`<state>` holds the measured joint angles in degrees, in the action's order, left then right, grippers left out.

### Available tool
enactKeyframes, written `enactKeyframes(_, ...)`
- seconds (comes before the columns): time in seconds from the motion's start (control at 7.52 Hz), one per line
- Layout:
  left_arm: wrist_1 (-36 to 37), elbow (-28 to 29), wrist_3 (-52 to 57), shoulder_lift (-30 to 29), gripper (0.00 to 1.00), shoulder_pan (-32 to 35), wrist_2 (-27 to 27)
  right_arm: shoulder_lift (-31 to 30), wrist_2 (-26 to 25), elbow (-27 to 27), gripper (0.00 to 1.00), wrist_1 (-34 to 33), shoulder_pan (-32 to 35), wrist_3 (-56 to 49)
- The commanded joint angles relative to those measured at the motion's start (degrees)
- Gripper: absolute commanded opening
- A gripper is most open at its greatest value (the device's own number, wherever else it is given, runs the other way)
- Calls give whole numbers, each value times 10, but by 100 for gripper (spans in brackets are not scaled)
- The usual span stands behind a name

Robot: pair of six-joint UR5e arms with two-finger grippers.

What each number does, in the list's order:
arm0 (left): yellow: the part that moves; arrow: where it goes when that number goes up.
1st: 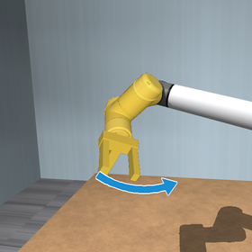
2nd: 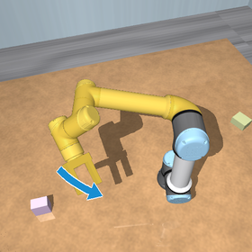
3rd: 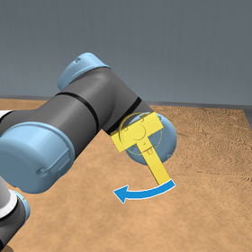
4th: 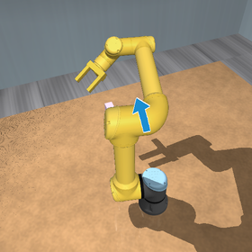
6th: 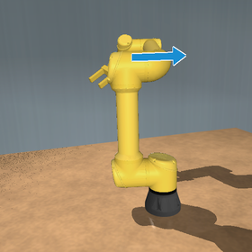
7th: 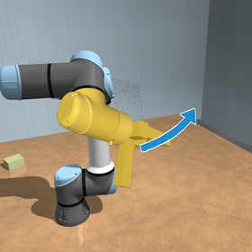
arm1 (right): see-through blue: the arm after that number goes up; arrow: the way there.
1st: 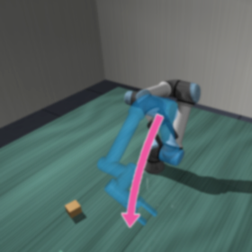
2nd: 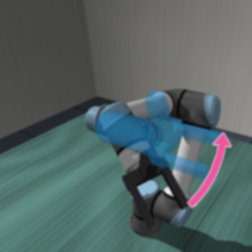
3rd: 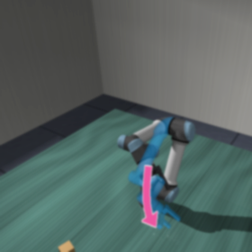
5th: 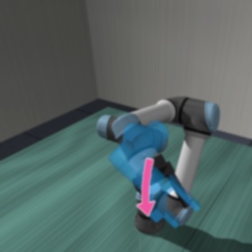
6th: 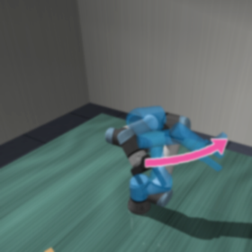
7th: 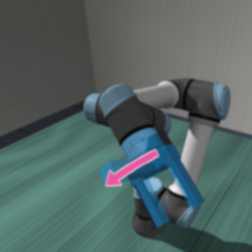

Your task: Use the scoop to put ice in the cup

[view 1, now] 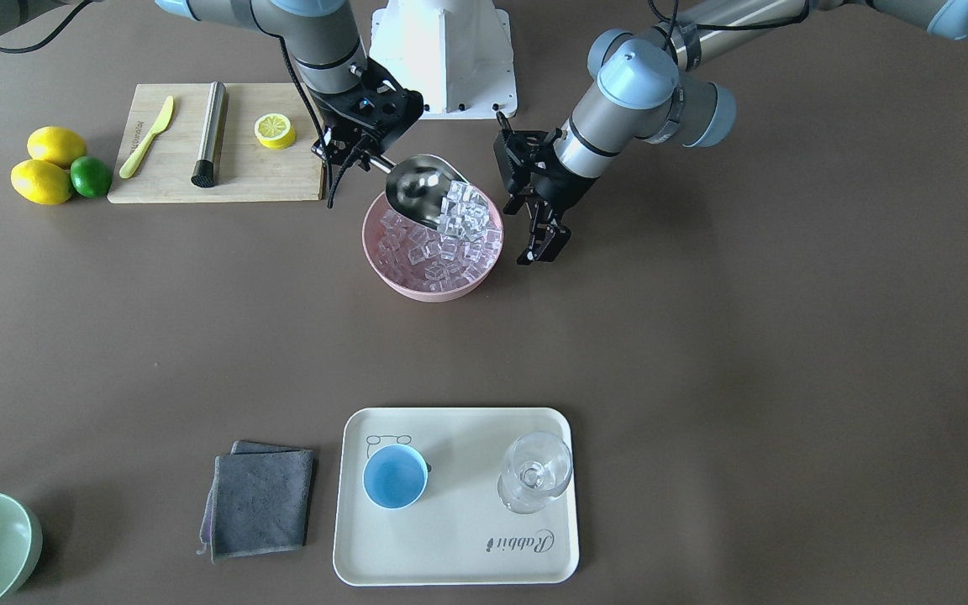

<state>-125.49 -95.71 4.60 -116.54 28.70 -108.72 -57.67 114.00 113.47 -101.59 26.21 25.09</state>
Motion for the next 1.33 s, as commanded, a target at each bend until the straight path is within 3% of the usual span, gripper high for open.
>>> enactKeyframes(0.0,0,-1,1,1,98,1,0,1,-3,-1,0,24,21,35)
enactKeyframes(0.4,75,-54,6,5,98,6,-3,-1,-4,-12,0,54,24,54)
enactKeyframes(0.53,107,-64,6,9,98,25,-37,-1,-3,-16,0,54,28,54)
enactKeyframes(1.06,114,-94,56,82,98,75,-89,4,10,-18,0,6,54,51)
enactKeyframes(1.2,114,-95,57,98,98,95,-108,6,50,-29,0,-7,77,49)
